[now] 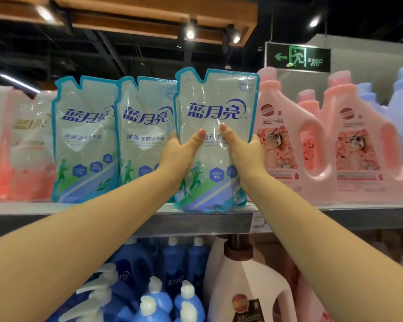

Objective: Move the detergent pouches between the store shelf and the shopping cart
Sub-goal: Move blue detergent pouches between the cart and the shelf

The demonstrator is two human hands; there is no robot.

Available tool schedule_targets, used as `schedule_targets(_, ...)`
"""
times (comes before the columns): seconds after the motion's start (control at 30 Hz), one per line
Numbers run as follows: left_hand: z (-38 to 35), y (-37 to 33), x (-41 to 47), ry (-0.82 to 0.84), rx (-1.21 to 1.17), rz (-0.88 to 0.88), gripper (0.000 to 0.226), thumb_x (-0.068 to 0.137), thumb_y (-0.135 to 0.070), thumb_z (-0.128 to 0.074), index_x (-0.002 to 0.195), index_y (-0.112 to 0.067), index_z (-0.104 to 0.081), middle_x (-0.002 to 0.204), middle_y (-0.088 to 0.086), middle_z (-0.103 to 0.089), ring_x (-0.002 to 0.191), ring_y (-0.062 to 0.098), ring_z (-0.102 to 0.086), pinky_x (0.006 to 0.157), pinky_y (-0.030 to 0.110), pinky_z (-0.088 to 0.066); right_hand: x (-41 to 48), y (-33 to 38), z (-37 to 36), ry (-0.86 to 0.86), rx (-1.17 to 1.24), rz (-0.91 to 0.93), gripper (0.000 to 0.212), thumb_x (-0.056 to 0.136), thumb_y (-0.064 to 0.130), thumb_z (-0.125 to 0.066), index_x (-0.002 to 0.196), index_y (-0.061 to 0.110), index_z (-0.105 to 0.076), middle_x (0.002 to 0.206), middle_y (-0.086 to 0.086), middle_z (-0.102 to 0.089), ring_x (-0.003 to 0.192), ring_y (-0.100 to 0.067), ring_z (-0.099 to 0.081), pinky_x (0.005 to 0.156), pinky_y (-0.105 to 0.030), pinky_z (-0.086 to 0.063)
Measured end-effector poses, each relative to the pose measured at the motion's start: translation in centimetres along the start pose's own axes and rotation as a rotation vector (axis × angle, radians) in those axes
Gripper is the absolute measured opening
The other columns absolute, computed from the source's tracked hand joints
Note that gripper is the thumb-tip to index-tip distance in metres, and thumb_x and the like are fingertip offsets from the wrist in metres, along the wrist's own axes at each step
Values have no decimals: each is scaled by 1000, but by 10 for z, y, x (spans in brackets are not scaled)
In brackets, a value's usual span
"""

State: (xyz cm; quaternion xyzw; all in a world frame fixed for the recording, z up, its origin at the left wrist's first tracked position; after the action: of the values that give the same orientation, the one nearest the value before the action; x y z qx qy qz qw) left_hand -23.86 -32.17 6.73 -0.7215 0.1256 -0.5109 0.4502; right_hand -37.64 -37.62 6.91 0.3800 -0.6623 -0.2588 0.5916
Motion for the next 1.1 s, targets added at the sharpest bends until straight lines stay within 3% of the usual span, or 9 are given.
schedule_targets(0.07,0,1,-2,-18,-4,1,67,71,-60,-67,119,-17,-50,112,8,-64,103,30,-62,93,49,-49,-5,-6,-1,15,6,-14,59,71,59,-69,111,22,-49,106,-2,-63,81,-20,-60,70,-36,-51)
schedule_targets(0.2,1,-1,-7,-36,17,22,110,45,-79,-65,131,-14,-43,121,8,-61,109,30,-59,95,49,-47,-12,-11,1,36,3,-34,71,69,65,-66,119,17,-50,107,-7,-64,74,-20,-55,78,-41,-53)
schedule_targets(0.27,0,-3,-13,-40,53,10,103,50,-80,-64,126,-14,-44,119,8,-60,109,29,-59,95,48,-47,-13,-10,3,36,-3,-34,65,73,62,-64,117,17,-49,107,-8,-64,76,-22,-58,82,-43,-54)
schedule_targets(0.4,-3,-2,-19,-59,123,18,92,65,-77,-55,130,-12,-45,121,9,-60,110,29,-58,97,48,-46,-17,-8,5,-3,-37,-43,60,79,58,-61,119,15,-47,113,-7,-61,100,-27,-61,91,-48,-50)
schedule_targets(0.57,-6,0,-20,-42,96,23,71,66,-73,-57,114,-20,-51,111,7,-64,102,28,-62,93,47,-49,-19,-6,6,-19,-66,-39,59,83,56,-58,122,14,-44,114,-5,-59,103,-27,-60,93,-48,-48)
schedule_targets(0.77,-4,-2,-25,-27,131,29,62,81,-59,-51,124,-15,-48,117,8,-62,108,27,-59,98,46,-46,-26,-2,6,-12,-92,-50,64,87,55,-53,130,10,-38,120,-5,-54,104,-23,-53,89,-35,-42)
schedule_targets(0.83,-4,-5,-30,-27,194,17,60,85,-54,-51,128,-13,-45,121,7,-59,112,26,-56,98,36,-43,-32,-1,7,-15,-117,-60,68,87,55,-54,133,8,-36,126,-7,-53,112,-26,-53,95,-37,-43)
schedule_targets(0.93,-2,-16,-49,-113,315,-113,55,91,-39,-52,135,-11,-35,124,1,-50,114,16,-47,89,22,-34,-44,4,11,-7,-178,-12,73,87,49,-57,140,9,-27,135,-10,-45,121,-27,-47,101,-38,-40)
schedule_targets(1.1,-11,-32,-89,-247,367,-269,57,93,-29,-52,142,-12,-29,142,6,-39,129,17,-37,96,21,-30,-74,17,29,-3,-243,62,75,89,41,-58,145,12,-20,144,-8,-30,129,-24,-37,104,-37,-36)
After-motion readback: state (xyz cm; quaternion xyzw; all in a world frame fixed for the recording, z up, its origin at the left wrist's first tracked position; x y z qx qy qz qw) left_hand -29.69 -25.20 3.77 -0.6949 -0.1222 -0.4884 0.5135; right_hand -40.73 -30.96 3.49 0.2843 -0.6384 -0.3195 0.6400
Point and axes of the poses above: each hand's wrist, its own x-axis towards the middle knuckle, its own z-axis out of the back of the hand, y = z × x, the point moved 4 cm from there along x, towards the middle knuckle
